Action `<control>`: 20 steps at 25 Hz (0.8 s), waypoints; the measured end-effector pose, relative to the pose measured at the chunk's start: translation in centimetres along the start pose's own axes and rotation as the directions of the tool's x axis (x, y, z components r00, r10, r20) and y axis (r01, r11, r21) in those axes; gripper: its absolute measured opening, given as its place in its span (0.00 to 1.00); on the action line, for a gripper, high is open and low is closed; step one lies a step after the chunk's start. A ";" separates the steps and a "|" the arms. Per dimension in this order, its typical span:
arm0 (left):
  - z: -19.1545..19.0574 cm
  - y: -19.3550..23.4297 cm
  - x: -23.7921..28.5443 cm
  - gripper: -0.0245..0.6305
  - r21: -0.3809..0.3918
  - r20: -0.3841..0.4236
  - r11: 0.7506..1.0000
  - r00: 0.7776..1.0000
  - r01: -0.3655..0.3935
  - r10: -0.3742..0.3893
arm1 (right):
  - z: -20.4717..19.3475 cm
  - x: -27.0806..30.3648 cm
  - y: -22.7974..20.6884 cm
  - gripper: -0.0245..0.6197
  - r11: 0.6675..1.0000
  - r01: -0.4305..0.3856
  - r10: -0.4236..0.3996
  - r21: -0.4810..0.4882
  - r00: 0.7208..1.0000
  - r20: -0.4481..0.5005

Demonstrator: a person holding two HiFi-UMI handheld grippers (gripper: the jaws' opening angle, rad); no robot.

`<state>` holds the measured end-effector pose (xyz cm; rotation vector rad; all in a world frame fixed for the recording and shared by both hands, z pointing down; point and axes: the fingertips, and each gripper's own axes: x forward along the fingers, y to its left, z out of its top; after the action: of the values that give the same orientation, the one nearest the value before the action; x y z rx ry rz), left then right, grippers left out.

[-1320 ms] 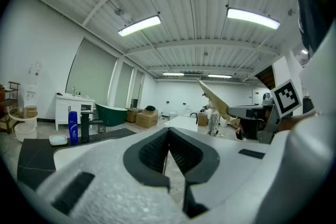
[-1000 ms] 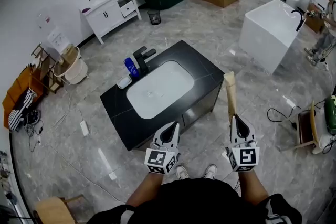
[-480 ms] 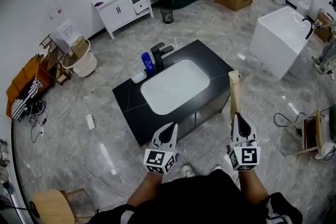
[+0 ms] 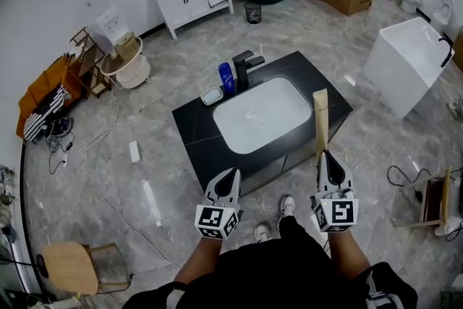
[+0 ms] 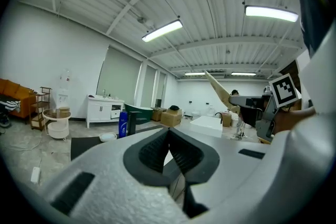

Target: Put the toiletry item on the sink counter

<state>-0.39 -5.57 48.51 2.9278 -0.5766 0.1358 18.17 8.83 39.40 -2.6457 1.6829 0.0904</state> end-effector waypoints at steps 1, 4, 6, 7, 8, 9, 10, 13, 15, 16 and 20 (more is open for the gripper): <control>0.1 0.6 0.0 0.05 0.001 0.001 1.000 1.000 -0.013 0.013 | 0.0 0.8 0.3 0.05 1.000 -0.010 0.010 0.013 1.000 0.007; 0.3 2.2 0.4 0.05 0.007 0.011 0.998 0.998 -0.056 0.056 | -0.6 3.2 1.1 0.05 0.999 -0.052 0.052 0.014 0.999 0.011; 0.4 3.4 0.8 0.05 0.013 0.014 0.996 0.996 -0.087 0.087 | -1.2 4.9 1.6 0.05 0.996 -0.089 0.089 -0.001 0.996 0.005; 0.5 4.1 1.0 0.05 0.017 0.014 0.995 0.995 -0.103 0.103 | -1.4 6.0 1.9 0.05 0.994 -0.106 0.106 -0.003 0.994 0.008; 0.7 4.7 1.3 0.05 0.021 0.015 0.993 0.993 -0.119 0.118 | -1.5 7.0 2.1 0.05 0.993 -0.119 0.119 0.005 0.993 0.013; 0.8 5.3 1.6 0.05 0.023 0.017 0.991 0.991 -0.134 0.133 | -1.4 8.1 2.4 0.05 0.991 -0.131 0.131 0.016 0.991 0.018; 1.0 5.9 1.8 0.05 0.024 0.020 0.988 0.989 -0.150 0.149 | -1.4 9.1 2.5 0.05 0.989 -0.145 0.145 0.024 0.989 0.021; 1.4 7.5 2.7 0.05 0.022 0.028 0.980 0.980 -0.200 0.199 | -1.3 12.1 3.1 0.05 0.979 -0.200 0.200 0.027 0.979 0.027; 1.5 8.3 3.1 0.05 0.021 0.032 0.973 0.972 -0.232 0.231 | -1.4 13.8 3.4 0.05 0.972 -0.235 0.234 0.029 0.972 0.031; 1.5 8.5 3.4 0.05 0.020 0.033 0.969 0.969 -0.246 0.245 | -1.5 14.5 3.4 0.05 0.968 -0.250 0.249 0.030 0.968 0.031; 1.2 9.4 4.5 0.05 0.016 0.031 0.954 0.954 -0.300 0.299 | -2.6 17.5 3.7 0.05 0.950 -0.311 0.309 0.039 0.950 0.030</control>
<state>0.21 -15.97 49.09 2.8454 -1.0276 0.1353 22.32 -8.63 41.16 -2.3173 2.0528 0.0832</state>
